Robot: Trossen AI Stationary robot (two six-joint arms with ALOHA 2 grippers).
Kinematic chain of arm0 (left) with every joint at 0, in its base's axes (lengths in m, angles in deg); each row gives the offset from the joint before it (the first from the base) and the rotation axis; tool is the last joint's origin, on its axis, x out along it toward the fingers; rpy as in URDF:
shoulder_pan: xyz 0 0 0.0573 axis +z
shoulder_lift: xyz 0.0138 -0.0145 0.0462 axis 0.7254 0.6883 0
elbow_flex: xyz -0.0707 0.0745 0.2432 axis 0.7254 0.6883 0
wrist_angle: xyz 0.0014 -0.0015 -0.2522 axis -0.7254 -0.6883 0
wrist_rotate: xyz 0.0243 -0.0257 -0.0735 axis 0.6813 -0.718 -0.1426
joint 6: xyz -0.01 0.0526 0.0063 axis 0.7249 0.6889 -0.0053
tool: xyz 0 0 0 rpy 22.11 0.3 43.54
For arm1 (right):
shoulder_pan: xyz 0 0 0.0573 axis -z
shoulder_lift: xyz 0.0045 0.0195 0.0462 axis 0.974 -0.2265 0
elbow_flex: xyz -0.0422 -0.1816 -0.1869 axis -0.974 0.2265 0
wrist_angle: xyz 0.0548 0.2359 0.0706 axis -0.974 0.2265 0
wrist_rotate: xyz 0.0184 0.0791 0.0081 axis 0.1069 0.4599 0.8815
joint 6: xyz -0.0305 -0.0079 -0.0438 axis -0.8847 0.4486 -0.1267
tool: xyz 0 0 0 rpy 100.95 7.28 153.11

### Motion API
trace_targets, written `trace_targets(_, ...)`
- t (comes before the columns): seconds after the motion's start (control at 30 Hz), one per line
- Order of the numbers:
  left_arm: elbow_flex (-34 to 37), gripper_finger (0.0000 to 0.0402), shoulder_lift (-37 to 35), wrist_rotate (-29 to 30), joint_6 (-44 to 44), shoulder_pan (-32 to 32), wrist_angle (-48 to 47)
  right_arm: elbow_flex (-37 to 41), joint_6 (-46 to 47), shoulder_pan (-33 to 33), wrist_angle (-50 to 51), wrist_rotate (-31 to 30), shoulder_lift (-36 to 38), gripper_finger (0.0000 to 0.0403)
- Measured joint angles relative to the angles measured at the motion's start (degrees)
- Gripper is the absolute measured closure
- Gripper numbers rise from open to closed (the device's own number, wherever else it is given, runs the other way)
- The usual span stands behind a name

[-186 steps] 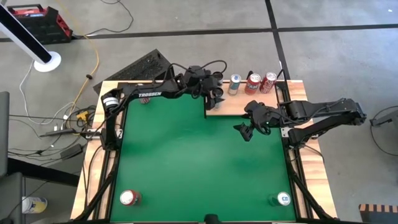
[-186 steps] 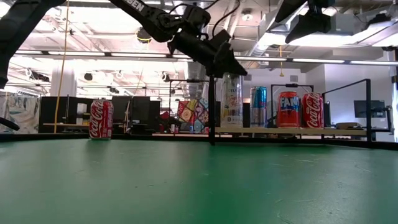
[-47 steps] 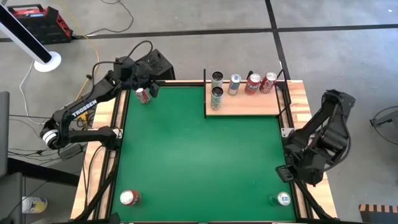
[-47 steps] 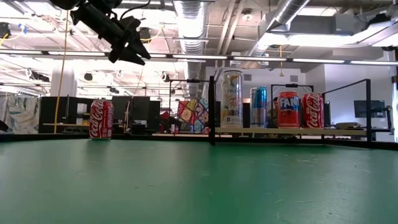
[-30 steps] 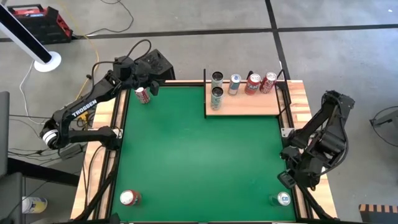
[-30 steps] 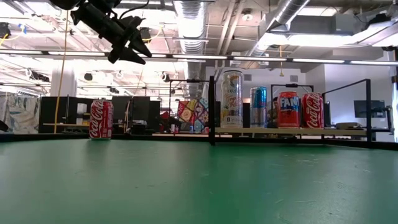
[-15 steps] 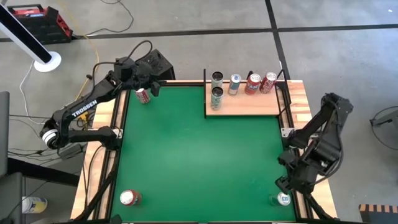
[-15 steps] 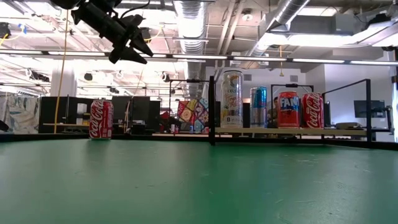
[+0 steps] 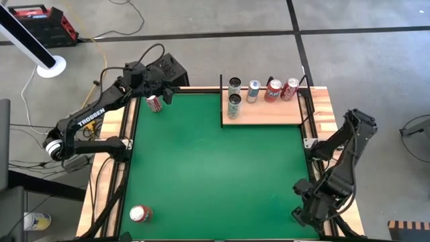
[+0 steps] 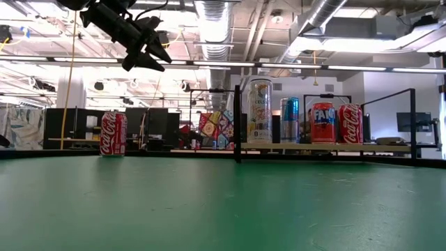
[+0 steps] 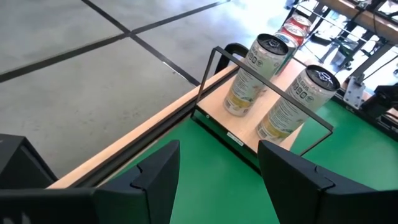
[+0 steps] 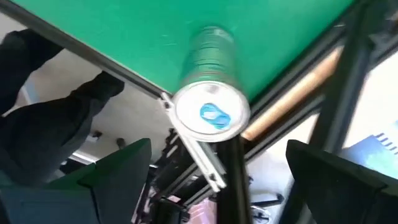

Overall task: Place canned beverage on shelf
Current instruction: Put the blue soda can on the shelf aligned with the other blue soda can

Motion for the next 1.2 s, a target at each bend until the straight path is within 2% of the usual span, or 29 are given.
trace_targets(0.17, 0.0, 0.0200, 0.0, -0.3, -0.4, 0.0, 0.0, 0.7, 0.0, 0.0, -1.8, -0.3, -2.2, 0.0003)
trace_targets(0.37, 0.0, 0.0200, 0.0, -1.5, -0.5, 0.0, 0.0, 5.4, 0.3, -0.1, -9.1, 0.0, -2.4, 0.0003)
trace_targets(0.8, 0.0, 0.0200, 0.0, -1.9, -0.9, 0.0, 0.0, 8.2, 0.2, -0.1, -7.4, 0.0, -2.5, 0.0003)
trace_targets(1.2, 0.0, 0.0200, 0.0, -0.3, -0.1, 0.0, 0.0, 8.2, 0.1, -0.1, -9.6, 0.1, -2.4, 0.0043)
